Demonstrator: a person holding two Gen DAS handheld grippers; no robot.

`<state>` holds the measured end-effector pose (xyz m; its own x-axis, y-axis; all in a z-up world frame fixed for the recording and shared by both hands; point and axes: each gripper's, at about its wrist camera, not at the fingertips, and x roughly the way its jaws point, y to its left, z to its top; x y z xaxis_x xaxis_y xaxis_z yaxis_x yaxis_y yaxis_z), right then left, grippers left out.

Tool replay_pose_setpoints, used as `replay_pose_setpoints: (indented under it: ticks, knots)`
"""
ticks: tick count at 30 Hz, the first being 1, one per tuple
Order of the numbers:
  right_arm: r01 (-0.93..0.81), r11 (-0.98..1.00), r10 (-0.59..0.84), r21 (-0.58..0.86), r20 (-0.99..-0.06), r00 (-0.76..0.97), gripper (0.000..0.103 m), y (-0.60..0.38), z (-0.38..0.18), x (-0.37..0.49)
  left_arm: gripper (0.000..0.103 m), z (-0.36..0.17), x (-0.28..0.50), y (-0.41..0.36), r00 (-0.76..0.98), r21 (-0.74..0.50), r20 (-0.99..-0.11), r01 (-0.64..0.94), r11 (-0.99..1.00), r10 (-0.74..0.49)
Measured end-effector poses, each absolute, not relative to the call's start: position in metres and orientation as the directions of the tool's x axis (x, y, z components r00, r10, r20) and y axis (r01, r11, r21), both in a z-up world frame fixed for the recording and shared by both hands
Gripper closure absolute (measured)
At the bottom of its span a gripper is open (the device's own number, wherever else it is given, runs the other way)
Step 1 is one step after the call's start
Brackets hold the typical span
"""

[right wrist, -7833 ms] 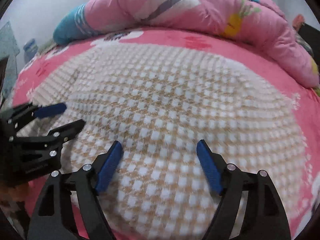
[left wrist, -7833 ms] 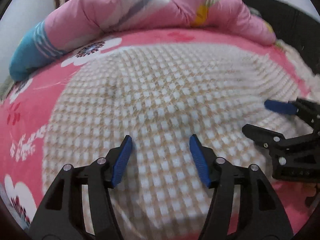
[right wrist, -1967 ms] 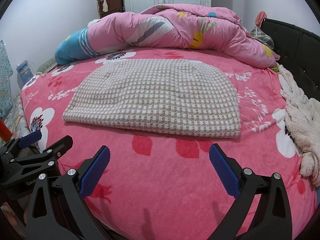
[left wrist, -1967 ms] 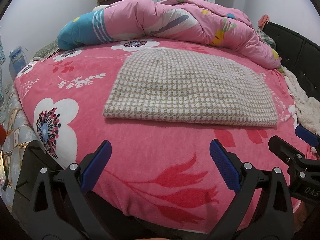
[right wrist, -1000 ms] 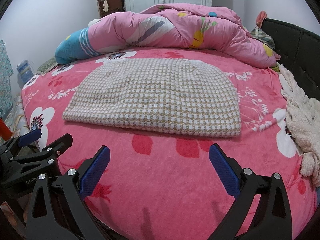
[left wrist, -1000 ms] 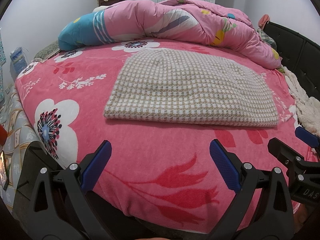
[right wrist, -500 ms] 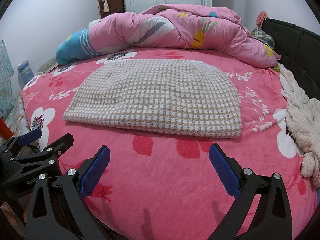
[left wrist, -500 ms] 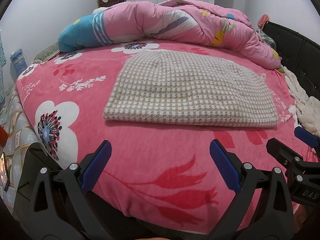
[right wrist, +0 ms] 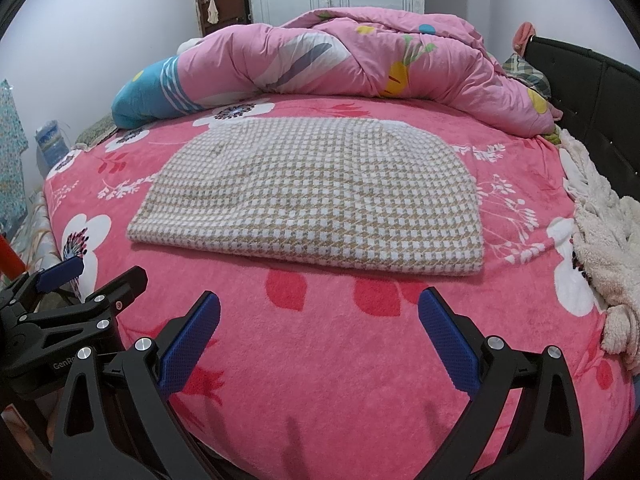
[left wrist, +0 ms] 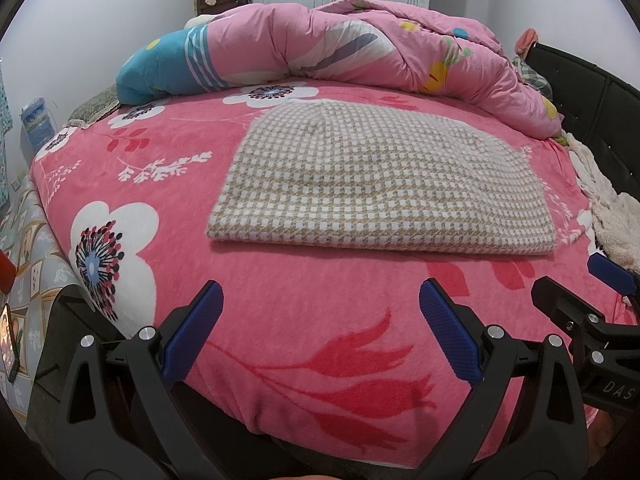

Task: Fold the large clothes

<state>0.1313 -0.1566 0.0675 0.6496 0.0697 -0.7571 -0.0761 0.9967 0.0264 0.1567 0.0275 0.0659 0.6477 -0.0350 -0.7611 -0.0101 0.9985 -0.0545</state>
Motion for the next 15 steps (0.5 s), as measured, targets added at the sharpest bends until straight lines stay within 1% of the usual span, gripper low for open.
replay_pose_setpoints:
  ticks: [15]
  knots:
    - [-0.095, 0.995, 0.080, 0.025, -0.763, 0.641, 0.006, -0.1557, 0.0658, 0.1341, 0.008, 0.0655, 0.1554, 0.0253, 0.648, -0.053, -0.761, -0.012, 0.999, -0.032]
